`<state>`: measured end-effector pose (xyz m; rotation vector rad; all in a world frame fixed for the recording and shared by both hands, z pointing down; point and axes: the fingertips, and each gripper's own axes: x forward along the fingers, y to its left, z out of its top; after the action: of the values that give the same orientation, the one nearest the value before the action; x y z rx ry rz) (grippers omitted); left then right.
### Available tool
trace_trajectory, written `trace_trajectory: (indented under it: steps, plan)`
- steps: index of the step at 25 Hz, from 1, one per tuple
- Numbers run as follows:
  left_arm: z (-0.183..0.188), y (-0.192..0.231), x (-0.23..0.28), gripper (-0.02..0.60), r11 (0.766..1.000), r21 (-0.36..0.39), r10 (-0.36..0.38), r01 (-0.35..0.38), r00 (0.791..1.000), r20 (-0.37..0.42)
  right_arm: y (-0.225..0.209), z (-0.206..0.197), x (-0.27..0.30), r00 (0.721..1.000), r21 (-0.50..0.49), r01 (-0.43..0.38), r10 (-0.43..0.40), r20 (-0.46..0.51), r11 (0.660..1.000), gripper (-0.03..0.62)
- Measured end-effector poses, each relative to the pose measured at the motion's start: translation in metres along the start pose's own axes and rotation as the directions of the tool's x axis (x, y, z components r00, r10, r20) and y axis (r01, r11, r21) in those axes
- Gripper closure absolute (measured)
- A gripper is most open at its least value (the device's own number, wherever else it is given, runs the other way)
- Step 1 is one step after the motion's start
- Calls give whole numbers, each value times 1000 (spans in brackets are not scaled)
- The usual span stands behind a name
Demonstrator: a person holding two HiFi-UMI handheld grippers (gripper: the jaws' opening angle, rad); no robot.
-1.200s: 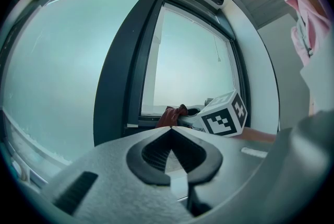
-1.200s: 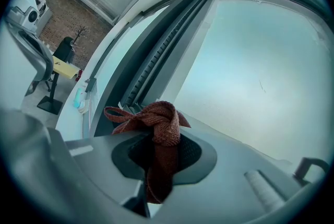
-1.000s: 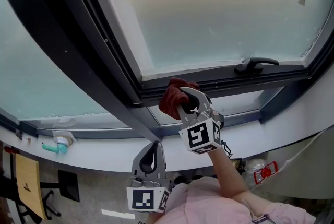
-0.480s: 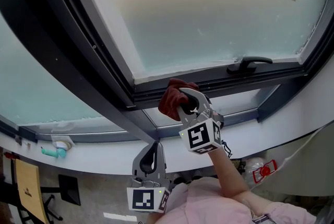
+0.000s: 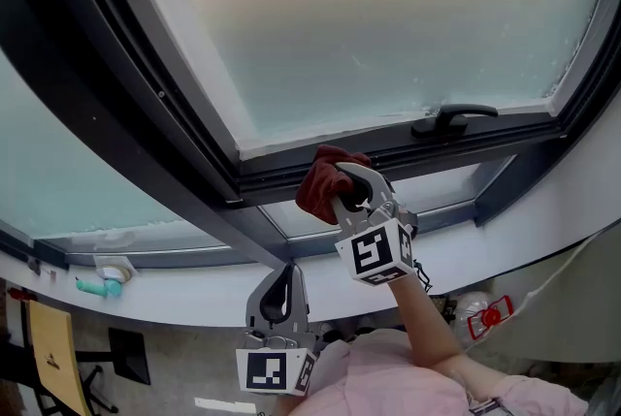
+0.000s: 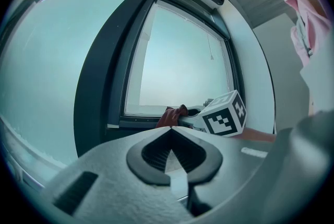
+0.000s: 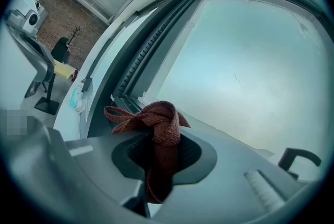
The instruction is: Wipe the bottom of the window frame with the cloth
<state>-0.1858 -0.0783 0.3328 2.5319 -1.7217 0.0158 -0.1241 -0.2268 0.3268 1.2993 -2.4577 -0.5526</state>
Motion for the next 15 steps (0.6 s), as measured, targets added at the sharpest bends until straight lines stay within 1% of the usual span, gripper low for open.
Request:
trace_trajectory:
  steps: [8, 15]
  plan:
    - [0, -14, 4, 586, 1000, 2, -3, 3, 1000, 2, -16, -10, -10, 1000, 10, 19, -19, -2, 1000, 525]
    - [0, -26, 5, 586, 1000, 8, 16, -16, 1000, 7, -26, -15, -17, 1000, 16, 18, -18, 7, 1000, 525]
